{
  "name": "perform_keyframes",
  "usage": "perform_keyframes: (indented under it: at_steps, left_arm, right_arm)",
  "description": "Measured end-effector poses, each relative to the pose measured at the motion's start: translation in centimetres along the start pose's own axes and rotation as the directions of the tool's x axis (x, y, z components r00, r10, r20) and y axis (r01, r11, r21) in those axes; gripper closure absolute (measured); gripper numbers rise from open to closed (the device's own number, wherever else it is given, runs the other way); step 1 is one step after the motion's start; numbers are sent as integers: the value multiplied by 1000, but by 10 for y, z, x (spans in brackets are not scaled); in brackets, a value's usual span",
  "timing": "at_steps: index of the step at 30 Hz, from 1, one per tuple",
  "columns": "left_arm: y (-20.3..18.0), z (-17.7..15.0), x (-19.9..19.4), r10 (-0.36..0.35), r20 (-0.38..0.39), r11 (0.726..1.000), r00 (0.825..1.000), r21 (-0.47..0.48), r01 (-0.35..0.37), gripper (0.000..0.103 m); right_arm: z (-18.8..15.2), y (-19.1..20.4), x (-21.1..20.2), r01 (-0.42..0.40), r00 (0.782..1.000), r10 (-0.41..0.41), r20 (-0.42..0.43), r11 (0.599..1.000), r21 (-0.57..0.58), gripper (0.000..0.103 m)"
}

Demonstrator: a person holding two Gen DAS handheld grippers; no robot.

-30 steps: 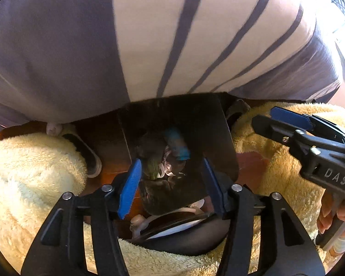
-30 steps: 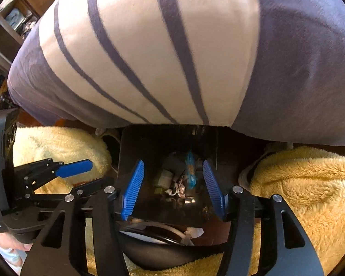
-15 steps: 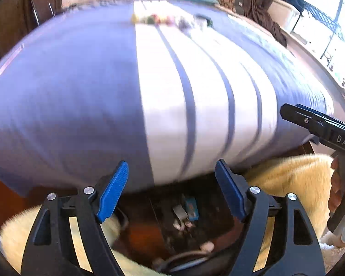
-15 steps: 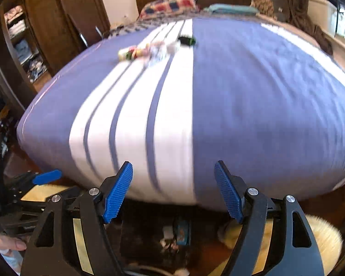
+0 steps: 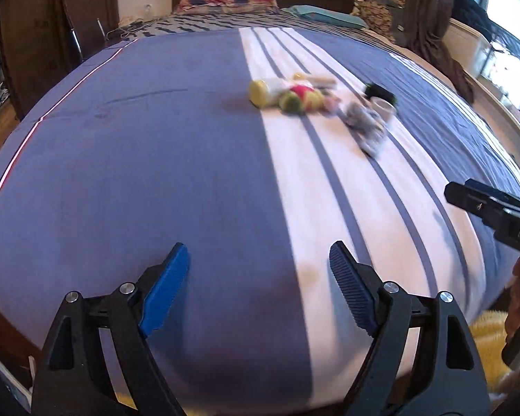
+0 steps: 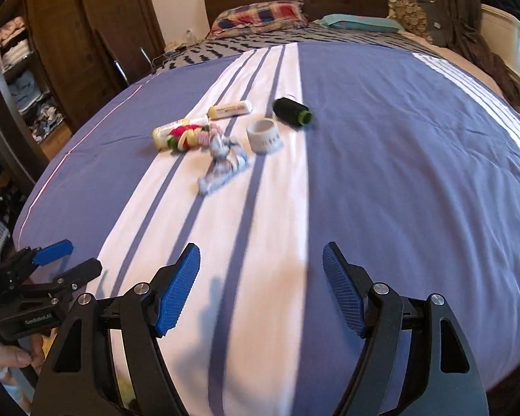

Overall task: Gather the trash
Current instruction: 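Move both open tools back over the remaining items on the bed, then grasp the grey knotted cloth with the right tool while the left tool grasps the pink-yellow hair ties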

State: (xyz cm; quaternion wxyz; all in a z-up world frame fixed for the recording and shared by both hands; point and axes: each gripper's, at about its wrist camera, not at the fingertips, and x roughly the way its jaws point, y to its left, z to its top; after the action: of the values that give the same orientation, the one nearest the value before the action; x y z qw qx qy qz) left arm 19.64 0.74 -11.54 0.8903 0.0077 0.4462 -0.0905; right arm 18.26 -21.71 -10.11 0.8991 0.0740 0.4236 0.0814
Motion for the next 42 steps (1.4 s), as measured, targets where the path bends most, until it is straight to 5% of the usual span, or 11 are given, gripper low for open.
perform_keyframes:
  at_steps: [6,16,33,41,42]
  left_arm:
    - [3,27,22,18,0,1000,1000,19,-18,22]
    - [-3,59,53,-11,4,999,1000,33,10,22]
    - [-39,125,114,-136,-8,990,991,47,136,23]
    - [-58,139,131,-114,-29,990,993,78,116,23]
    - [-59,139,131,-108,-29,990,994,84,110,31]
  right_arm:
    - [33,10,45,-18,999,17,-42,1000,-19,38]
    - [63,21,79,9,999,-13,-53,997,-79,73]
    - [73,-22,29,27,995,-25,95,999,-26,76]
    - [73,-28,29,38,995,-36,91,999,-21,76]
    - [72,-29,28,41,995,-39,91,999,-20,76]
